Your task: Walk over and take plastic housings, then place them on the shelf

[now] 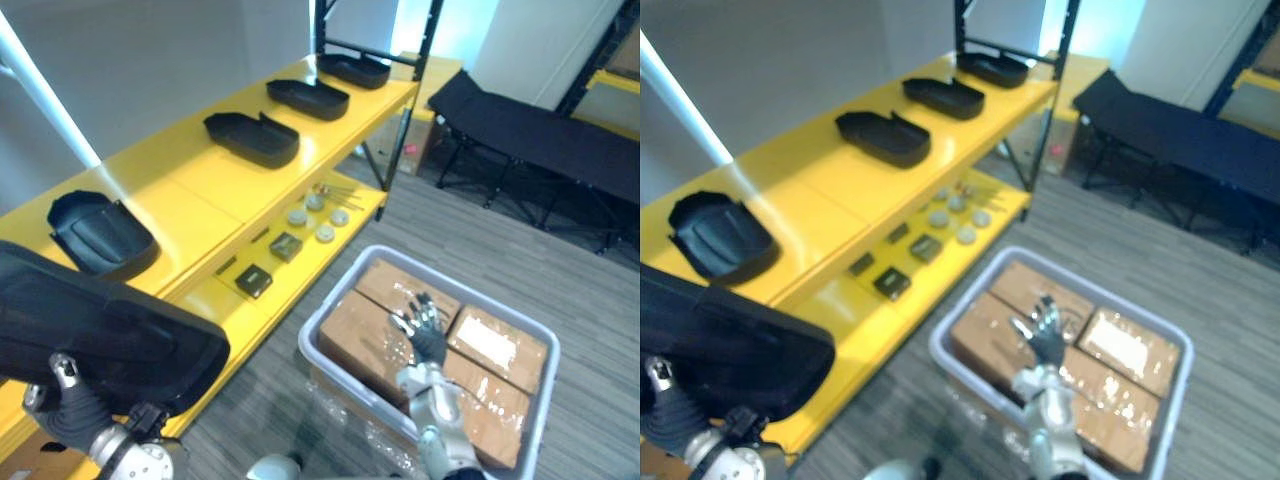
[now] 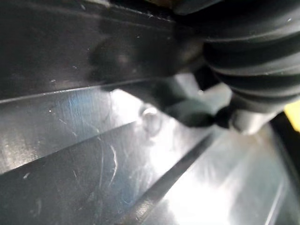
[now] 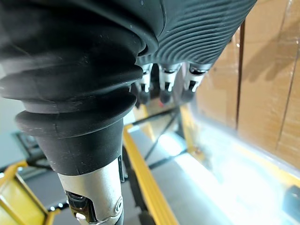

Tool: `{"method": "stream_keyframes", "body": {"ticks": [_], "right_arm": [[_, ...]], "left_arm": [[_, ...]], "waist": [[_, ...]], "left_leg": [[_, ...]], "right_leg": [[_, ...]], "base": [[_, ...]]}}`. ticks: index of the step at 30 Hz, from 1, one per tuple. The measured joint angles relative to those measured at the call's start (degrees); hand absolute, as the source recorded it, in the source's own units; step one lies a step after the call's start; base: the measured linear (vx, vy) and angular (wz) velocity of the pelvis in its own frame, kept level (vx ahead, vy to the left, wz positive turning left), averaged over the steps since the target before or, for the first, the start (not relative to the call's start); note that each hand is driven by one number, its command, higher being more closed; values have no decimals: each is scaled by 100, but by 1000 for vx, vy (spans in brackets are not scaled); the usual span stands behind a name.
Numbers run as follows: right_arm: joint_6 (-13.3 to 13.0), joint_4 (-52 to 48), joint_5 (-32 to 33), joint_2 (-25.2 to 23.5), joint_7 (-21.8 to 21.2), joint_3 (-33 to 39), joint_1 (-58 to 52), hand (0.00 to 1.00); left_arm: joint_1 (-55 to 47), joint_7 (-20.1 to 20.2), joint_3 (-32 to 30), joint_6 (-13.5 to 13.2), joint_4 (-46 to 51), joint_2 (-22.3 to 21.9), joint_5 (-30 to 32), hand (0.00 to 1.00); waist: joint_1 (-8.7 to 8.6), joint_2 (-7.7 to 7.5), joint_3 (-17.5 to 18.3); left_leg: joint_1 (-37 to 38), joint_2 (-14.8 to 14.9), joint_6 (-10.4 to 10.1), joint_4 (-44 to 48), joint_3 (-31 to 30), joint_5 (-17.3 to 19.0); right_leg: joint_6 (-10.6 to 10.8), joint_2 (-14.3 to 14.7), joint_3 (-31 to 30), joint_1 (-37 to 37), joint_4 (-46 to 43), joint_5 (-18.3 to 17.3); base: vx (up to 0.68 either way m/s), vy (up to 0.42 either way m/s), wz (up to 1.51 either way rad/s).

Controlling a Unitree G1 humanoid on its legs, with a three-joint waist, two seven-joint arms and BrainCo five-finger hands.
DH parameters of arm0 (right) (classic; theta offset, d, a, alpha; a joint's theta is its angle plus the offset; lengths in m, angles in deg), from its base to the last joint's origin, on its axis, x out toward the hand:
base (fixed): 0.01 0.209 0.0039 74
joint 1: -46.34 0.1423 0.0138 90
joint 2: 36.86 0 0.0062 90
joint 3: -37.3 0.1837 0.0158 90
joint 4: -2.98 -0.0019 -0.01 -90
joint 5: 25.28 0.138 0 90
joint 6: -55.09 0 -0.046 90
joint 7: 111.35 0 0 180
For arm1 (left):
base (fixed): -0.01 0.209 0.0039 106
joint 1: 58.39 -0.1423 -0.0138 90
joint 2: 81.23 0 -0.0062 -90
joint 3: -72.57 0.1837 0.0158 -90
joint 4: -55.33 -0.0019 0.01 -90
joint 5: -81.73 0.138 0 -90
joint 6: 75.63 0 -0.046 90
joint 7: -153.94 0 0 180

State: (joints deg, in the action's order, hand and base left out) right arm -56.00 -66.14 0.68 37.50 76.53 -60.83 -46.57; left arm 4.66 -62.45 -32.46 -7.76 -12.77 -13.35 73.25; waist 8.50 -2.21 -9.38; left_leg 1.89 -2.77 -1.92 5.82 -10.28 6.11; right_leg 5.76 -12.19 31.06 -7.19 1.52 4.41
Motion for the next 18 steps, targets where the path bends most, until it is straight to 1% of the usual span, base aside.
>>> {"method": "stream_keyframes", "body": {"ticks": [3,5,7,10,11,13,15,18], "right_arm": [[18,0,-42,4,86,7,4,0],[21,-1,-198,7,89,15,20,0],[28,-2,-227,25,86,16,30,0],[33,-29,-280,44,58,26,102,0],[43,-37,-421,62,24,56,107,0],[122,-77,-493,126,-198,121,97,0],[161,-199,-491,222,-521,138,101,0],[163,-273,-492,261,-800,118,130,0]], "left_arm": [[62,154,18,-37,40,23,2,100],[107,164,23,-46,68,37,3,100],[213,174,62,-46,68,68,5,100],[326,176,65,-45,66,95,5,100],[353,175,72,-37,60,103,7,100],[402,168,108,-34,54,119,6,100],[455,103,182,-19,42,139,10,100],[447,9,182,20,14,138,51,100]], "waist": [[-7,3,-9],[-12,15,-17],[-58,19,-23],[-110,32,-31],[-135,35,-32],[-182,34,-33],[-174,44,-41],[-136,51,-45]], "left_leg": [[-7,10,14,77,52,58],[0,21,23,109,137,105],[-11,24,30,181,177,156],[-30,61,38,283,381,245],[-18,76,29,302,450,266],[-6,88,28,324,470,278],[-13,111,9,350,463,289],[-67,134,-7,420,410,299]], "right_leg": [[-1,7,-46,3,-1,0],[-1,13,-135,20,-2,0],[-17,15,-168,19,-6,-11],[-11,36,-382,119,-28,-4],[-8,45,-450,137,-32,0],[1,57,-463,136,-32,5],[2,85,-456,131,-30,5],[-17,120,-412,124,-30,-9]], "base": [[5,19,-8],[-6,30,-20],[-7,32,-15],[1,43,-34],[22,29,-24],[33,17,-11],[0,0,0],[10,-13,9]]}}
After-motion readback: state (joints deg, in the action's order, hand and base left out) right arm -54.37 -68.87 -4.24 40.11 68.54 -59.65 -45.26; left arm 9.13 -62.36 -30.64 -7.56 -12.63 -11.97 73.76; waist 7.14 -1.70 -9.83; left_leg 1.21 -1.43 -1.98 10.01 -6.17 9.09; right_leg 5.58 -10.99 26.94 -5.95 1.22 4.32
